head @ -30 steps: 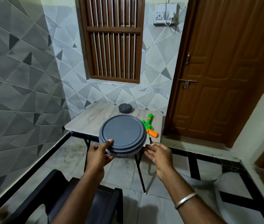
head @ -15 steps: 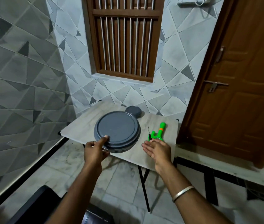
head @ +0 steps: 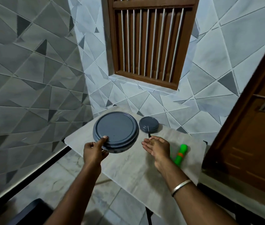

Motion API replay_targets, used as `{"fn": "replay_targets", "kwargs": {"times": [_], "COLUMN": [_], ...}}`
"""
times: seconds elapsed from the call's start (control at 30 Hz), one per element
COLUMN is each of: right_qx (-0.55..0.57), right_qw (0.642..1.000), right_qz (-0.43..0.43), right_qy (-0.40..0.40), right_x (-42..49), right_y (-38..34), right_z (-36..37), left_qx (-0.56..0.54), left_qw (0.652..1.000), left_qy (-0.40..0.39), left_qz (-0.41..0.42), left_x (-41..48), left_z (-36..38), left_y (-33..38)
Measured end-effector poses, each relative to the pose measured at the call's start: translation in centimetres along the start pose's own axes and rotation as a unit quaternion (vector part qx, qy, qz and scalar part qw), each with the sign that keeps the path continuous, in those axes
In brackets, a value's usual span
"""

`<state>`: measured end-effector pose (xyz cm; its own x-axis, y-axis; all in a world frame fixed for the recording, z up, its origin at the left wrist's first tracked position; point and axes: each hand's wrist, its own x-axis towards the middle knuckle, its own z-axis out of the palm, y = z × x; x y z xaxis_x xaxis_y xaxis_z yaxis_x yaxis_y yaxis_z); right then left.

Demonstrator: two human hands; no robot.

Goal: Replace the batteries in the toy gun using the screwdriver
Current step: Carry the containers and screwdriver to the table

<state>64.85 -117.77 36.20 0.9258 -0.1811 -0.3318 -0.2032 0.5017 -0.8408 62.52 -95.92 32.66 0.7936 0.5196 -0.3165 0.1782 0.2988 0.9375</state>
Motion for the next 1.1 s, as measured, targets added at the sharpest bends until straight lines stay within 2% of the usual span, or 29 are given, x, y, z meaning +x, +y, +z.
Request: {"fn": "replay_targets", "kwargs": {"times": [0.27, 0.53, 0.67, 0.9, 1.1], "right_qx": [-0.022, -0.047, -0.072, -0.11, -0.159], "right_qw": [0.999, 0.998, 0.997, 0.983, 0.966], "right_qz": [0.034, 0.031, 0.035, 0.099, 0.115], "right_qy": [-0.021, -0.016, 0.015, 0.107, 0.168], "right_x": [7.3, 15.0, 20.1, 29.4, 33.2], "right_y": [-0.3, 1.0, 3.6, 10.1, 15.4], "right_z": [2.0, 5.6, 7.4, 11.4, 13.1], "left_qx": [0.01, 0.027, 0.043, 0.097, 0.154], "left_qw": [0.999, 0.998, 0.998, 0.993, 0.982], "left_qy": [0.047, 0.048, 0.037, 0.013, -0.011], "left_qz": [-0.003, -0.015, -0.029, -0.062, -0.106], "left_x": [5.0, 13.2, 20.2, 33.0, 39.6], "left_z": [4.1, 6.5, 7.4, 8.2, 8.7], "left_y": [1.4, 1.9, 0.6, -2.2, -4.6]}}
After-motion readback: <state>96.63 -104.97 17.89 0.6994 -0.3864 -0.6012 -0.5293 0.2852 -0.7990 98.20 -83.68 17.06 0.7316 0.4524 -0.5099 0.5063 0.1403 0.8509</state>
